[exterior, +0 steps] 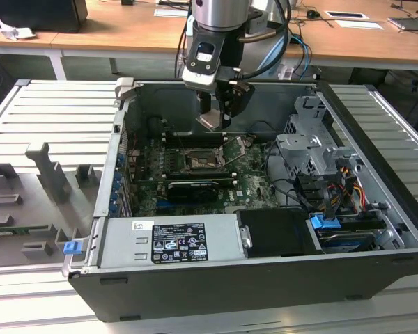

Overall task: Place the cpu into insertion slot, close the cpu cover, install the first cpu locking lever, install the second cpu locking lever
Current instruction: 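Place the cpu into insertion slot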

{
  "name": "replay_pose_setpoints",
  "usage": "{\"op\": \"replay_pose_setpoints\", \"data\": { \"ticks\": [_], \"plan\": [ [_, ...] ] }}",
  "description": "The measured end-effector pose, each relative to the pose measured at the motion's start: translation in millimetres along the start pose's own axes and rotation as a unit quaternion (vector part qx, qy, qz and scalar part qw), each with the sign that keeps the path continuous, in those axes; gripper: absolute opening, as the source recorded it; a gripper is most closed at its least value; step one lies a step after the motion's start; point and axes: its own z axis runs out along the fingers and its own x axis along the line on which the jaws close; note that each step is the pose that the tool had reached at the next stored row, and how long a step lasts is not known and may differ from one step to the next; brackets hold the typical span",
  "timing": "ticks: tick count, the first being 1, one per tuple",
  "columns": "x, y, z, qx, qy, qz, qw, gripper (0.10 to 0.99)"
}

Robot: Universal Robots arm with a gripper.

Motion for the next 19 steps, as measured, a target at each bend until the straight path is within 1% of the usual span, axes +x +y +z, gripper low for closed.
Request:
{"op": "replay_pose_setpoints", "data": {
  "ticks": [9, 19],
  "plan": [
    [0.0, -0.2, 1.7, -0.0004, -0.0017, 0.020, 0.9998, 0.541],
    [-0.1, -0.3, 4.1, -0.0008, -0.0039, 0.046, 0.9989, 0.541]
  ]
}}
